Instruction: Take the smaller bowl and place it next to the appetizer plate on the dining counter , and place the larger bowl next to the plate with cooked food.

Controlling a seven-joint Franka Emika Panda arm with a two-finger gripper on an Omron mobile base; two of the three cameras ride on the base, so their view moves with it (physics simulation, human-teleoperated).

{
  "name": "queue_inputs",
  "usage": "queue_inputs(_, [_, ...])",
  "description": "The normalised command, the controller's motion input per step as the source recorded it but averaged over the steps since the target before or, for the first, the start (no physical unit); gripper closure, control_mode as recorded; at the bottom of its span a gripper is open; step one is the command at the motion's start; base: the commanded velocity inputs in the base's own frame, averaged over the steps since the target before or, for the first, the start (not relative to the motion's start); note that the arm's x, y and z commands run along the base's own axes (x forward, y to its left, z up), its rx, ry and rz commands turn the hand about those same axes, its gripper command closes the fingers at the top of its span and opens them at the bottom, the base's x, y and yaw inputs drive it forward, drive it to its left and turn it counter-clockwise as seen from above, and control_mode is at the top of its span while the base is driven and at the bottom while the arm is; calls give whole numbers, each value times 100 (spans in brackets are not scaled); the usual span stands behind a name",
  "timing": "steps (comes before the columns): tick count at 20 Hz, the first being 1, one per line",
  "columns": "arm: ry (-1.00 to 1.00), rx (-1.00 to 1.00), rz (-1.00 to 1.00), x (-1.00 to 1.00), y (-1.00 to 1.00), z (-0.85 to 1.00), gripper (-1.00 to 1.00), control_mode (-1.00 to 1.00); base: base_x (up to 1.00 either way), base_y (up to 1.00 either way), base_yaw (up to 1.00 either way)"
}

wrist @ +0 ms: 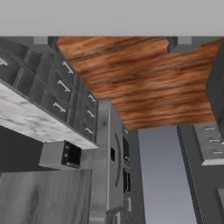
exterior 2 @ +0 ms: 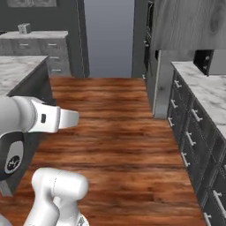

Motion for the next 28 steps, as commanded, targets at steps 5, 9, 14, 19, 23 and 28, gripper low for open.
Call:
queue_inputs(5, [0, 0, 0, 0, 0, 0, -100, 100, 0, 6, -52])
queue_inputs(9, [0, 0, 0, 0, 0, 0, -100, 100, 3, 0, -58])
queue_inputs(14, [0, 0, 0, 0, 0, 0, -100, 100, 4, -3, -52])
queue_inputs(19, [0, 0, 0, 0, 0, 0, -100, 100, 6, -3, -48])
queue_inputs(23, [0, 0, 0, 0, 0, 0, -100, 100, 29, 0, -46])
queue_inputs(28, [0, 0, 0, 0, 0, 0, -100, 100, 69, 0, -40])
